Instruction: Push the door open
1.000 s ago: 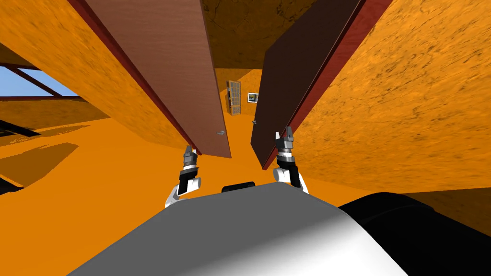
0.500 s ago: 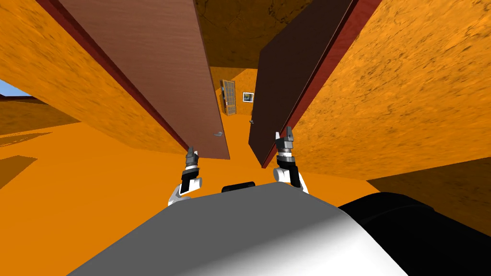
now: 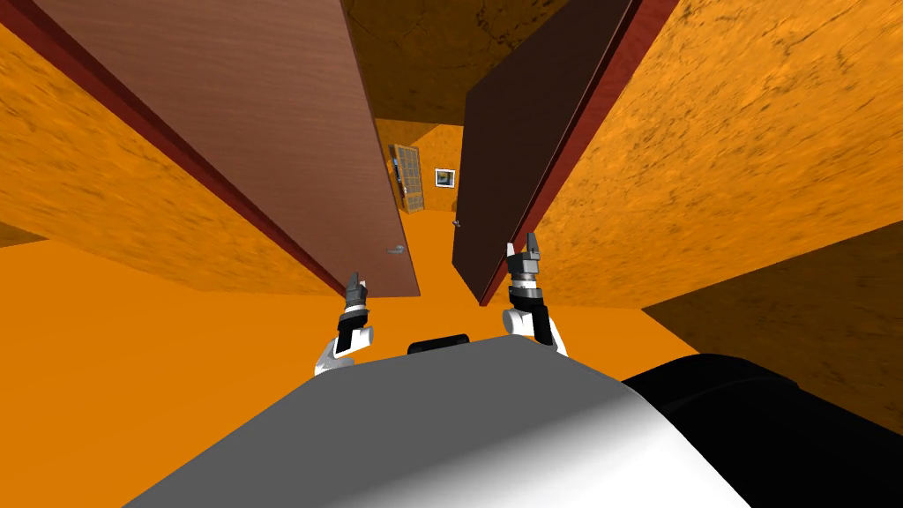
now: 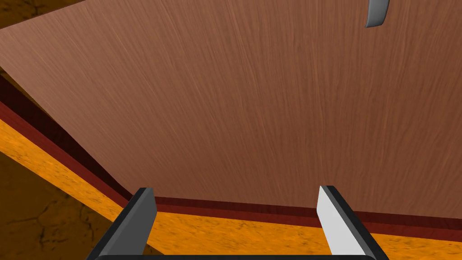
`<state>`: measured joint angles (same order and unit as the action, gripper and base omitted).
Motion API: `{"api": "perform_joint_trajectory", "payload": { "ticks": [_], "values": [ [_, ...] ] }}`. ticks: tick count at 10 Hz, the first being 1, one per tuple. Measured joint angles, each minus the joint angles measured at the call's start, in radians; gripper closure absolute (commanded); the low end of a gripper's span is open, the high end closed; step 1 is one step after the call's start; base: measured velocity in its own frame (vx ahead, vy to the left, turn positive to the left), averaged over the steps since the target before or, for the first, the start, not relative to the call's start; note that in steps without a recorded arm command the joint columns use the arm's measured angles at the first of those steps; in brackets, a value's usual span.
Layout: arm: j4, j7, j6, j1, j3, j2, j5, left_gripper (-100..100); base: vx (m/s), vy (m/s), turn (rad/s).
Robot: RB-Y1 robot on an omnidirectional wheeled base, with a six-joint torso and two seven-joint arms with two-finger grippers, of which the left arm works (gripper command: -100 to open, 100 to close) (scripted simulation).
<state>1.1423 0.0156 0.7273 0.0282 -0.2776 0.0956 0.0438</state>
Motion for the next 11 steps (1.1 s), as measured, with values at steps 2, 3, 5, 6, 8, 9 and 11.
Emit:
{"api": "perform_joint_trajectory", "payload": {
  "ticks": [2,3,5,6,8,9,11],
  "values": [
    [-0.049,-0.006,0.007,-0.019,-0.011,-0.001,0.005,-100,0.02,0.122,-0.159],
    [-0.074,-0.007,0.011,-0.029,-0.016,-0.003,0.007,-100,0.016,0.111,-0.194],
    [-0.128,-0.01,0.018,-0.053,-0.028,-0.005,0.012,-100,0.025,0.106,-0.195],
    [-0.172,-0.01,0.031,-0.071,-0.035,-0.005,0.013,-100,0.034,0.173,-0.34],
    [-0.219,-0.018,0.029,-0.093,-0.048,-0.009,0.02,-100,0.012,0.134,-0.131],
    [-0.238,-0.021,0.034,-0.099,-0.051,-0.007,0.021,-100,-0.01,0.057,-0.095],
    [-0.281,-0.023,0.044,-0.115,-0.06,-0.01,0.024,-100,0.0,0.084,-0.164]
  ]
}}
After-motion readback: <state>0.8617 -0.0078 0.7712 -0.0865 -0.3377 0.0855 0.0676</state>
